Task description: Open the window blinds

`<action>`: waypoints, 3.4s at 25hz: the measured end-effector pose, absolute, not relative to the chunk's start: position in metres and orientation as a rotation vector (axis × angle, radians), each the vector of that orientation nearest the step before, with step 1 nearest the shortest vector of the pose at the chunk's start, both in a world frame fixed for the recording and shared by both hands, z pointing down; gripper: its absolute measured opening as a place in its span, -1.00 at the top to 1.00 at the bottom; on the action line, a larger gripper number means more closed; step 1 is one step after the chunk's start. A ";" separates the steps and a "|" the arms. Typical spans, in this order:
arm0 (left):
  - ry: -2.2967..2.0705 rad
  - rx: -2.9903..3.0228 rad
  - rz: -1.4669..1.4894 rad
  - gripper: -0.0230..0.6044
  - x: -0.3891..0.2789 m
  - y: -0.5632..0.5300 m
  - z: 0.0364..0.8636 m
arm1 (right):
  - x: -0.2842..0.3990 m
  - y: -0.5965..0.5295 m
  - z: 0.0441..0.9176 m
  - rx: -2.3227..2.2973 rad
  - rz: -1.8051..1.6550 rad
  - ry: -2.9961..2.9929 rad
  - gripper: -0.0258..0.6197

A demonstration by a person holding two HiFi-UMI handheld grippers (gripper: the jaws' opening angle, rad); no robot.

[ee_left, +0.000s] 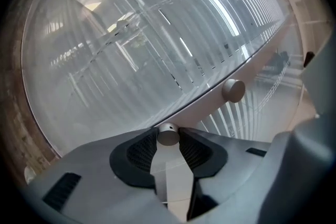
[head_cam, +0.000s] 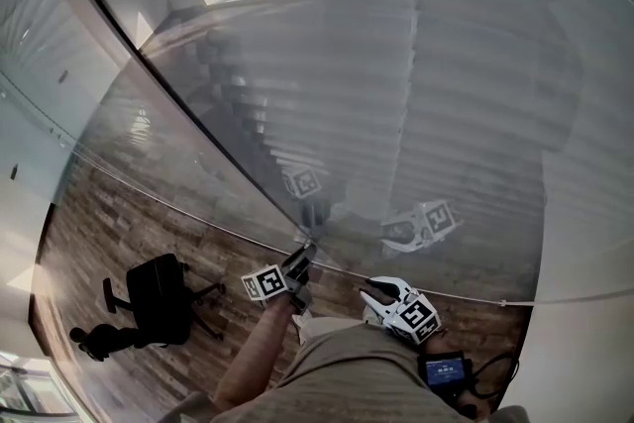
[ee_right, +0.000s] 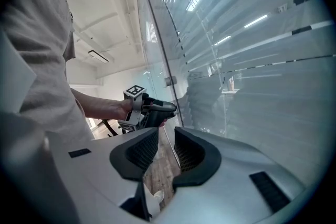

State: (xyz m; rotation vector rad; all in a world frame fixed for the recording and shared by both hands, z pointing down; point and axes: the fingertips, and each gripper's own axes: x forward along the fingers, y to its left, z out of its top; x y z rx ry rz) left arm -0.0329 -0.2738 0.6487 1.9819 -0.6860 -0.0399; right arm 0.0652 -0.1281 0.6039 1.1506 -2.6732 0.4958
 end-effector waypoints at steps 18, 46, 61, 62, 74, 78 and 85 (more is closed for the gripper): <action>-1.171 2.606 0.776 0.43 -0.036 -0.265 0.648 | 0.074 -0.127 0.602 1.245 0.505 -2.649 0.60; -0.836 2.162 0.277 0.50 -0.040 -0.275 0.646 | 0.075 -0.140 0.603 1.224 0.540 -2.649 0.60; -0.593 1.940 0.005 0.50 -0.032 -0.280 0.645 | 0.080 -0.145 0.605 1.216 0.538 -2.645 0.60; -0.576 1.921 -0.009 0.50 -0.032 -0.281 0.646 | 0.081 -0.146 0.605 1.219 0.535 -2.647 0.60; -0.477 1.704 -0.165 0.50 -0.034 -0.274 0.648 | 0.080 -0.140 0.599 1.210 0.523 -2.648 0.60; -0.615 1.936 -0.081 0.39 -0.032 -0.279 0.643 | 0.080 -0.142 0.598 1.208 0.508 -2.656 0.60; -0.922 2.396 0.440 0.23 -0.044 -0.269 0.653 | 0.077 -0.141 0.601 1.215 0.522 -2.660 0.60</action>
